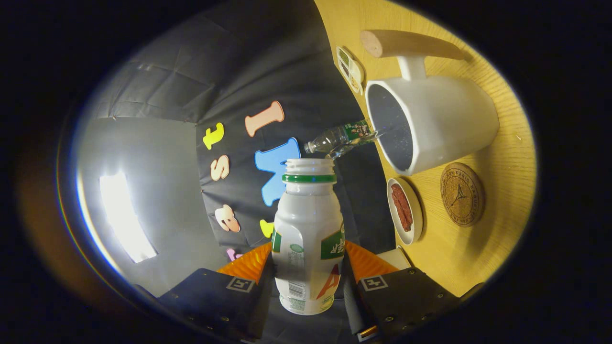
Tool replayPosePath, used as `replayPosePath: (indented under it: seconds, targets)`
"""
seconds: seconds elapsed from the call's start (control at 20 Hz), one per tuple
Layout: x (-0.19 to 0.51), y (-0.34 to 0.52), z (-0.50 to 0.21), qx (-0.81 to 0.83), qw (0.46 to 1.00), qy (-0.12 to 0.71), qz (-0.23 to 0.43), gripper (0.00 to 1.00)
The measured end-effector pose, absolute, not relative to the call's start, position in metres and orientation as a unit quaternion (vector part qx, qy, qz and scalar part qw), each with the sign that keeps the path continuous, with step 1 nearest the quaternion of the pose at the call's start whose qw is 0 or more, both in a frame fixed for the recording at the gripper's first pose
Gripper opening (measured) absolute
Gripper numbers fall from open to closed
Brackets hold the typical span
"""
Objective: Take the bottle from table, then pour the juice into the cup, finally place the bottle on the coaster
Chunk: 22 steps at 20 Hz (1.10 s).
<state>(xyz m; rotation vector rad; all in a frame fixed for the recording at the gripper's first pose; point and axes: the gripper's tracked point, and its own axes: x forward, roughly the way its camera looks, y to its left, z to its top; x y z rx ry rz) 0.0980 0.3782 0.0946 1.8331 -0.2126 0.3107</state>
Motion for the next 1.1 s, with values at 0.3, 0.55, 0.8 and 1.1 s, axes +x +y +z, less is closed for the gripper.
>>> replayPosePath:
  seconds: [0.3,0.55,0.8,1.1]
  targets:
    - [0.1,0.376,0.095,0.793,0.588,-0.091,0.131,0.65]
    - [0.102,0.37,0.087,0.802,0.578,-0.09,0.122,0.65]
    - [0.101,0.366,0.084,0.81,0.566,-0.094,0.12,0.65]
    - [0.101,0.367,0.078,0.815,0.558,-0.091,0.126,0.65]
